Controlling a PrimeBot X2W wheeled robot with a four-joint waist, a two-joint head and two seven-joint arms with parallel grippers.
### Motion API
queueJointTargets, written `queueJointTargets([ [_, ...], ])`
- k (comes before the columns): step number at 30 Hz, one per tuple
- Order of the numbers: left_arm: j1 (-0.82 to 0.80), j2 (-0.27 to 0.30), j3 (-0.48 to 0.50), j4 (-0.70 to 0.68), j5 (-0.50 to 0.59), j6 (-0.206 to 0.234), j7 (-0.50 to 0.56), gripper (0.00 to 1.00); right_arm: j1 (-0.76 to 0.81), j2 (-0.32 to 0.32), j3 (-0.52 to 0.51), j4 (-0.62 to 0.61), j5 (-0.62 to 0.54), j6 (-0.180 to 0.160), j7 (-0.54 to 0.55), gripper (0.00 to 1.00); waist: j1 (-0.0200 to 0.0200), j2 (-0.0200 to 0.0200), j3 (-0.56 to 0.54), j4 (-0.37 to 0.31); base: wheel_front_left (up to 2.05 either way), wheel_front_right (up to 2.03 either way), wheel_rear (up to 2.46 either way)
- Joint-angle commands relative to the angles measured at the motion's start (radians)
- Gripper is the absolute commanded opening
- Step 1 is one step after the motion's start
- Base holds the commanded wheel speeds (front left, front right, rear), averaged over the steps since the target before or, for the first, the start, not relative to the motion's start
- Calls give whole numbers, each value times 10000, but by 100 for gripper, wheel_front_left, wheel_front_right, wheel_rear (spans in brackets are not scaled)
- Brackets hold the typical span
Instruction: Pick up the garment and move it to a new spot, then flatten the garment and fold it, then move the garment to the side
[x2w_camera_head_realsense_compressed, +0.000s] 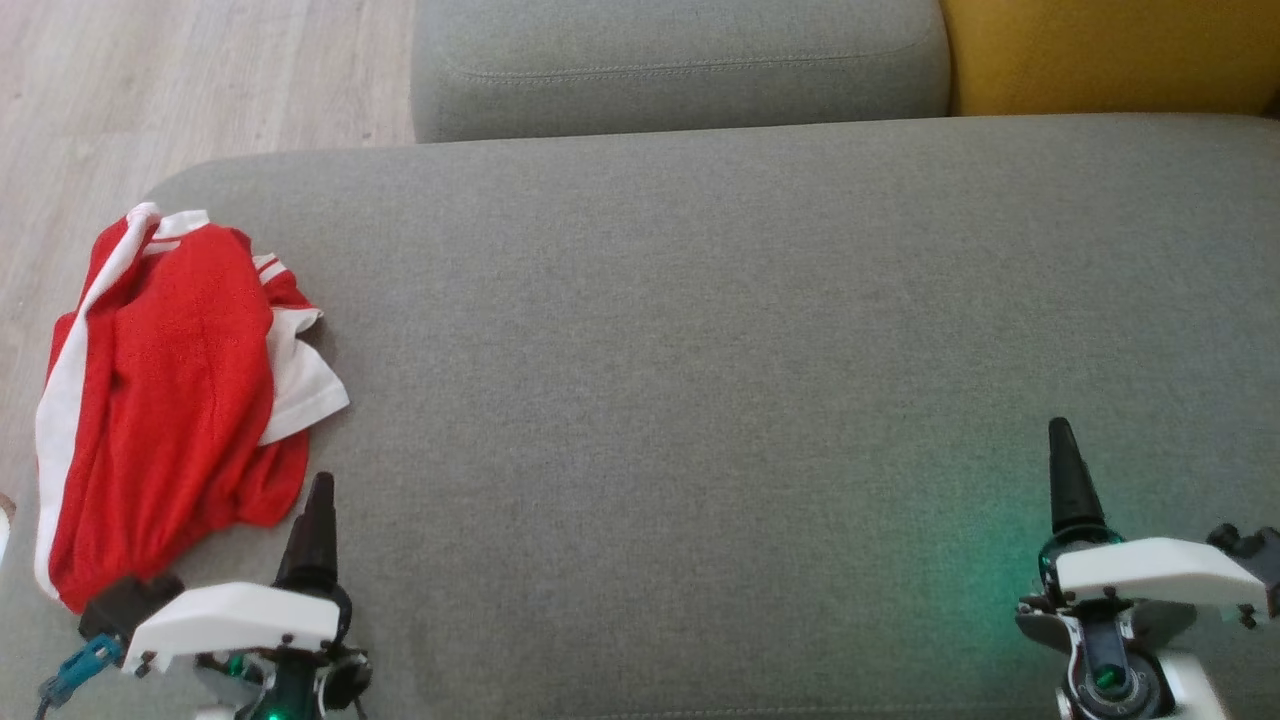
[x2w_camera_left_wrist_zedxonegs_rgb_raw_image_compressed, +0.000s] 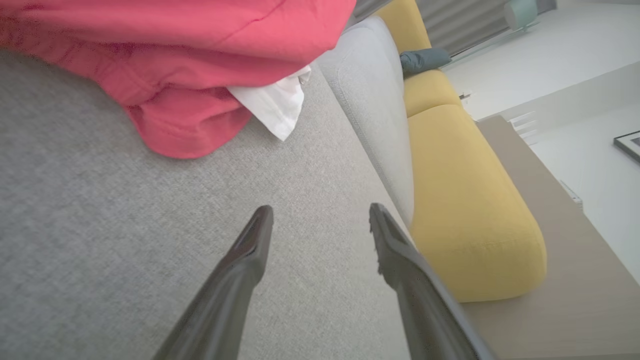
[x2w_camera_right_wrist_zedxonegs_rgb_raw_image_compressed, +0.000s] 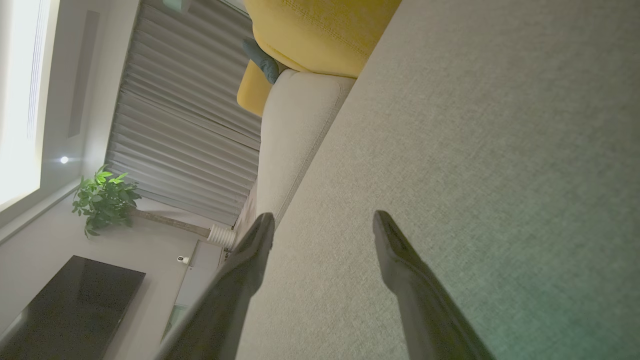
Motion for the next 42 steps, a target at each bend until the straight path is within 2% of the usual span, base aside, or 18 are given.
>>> queueJointTargets([
  [1, -518, 171, 27, -280, 411, 79, -143, 100, -661, -136, 113, -301, -426, 28, -144, 100, 0, 0, -6, -5, 0, 0, 0],
  [34, -614, 507, -760, -1064, 4401, 1228, -1079, 100, -810, -27, 215, -1107, -4752, 48, -1088, 100, 0, 0, 8, -17, 0, 0, 0],
  [42, -630, 577, -1013, -1090, 5546, 1512, -1342, 100, -853, -28, 342, -733, -6062, 54, -1353, 100, 0, 0, 19, -53, 0, 0, 0],
])
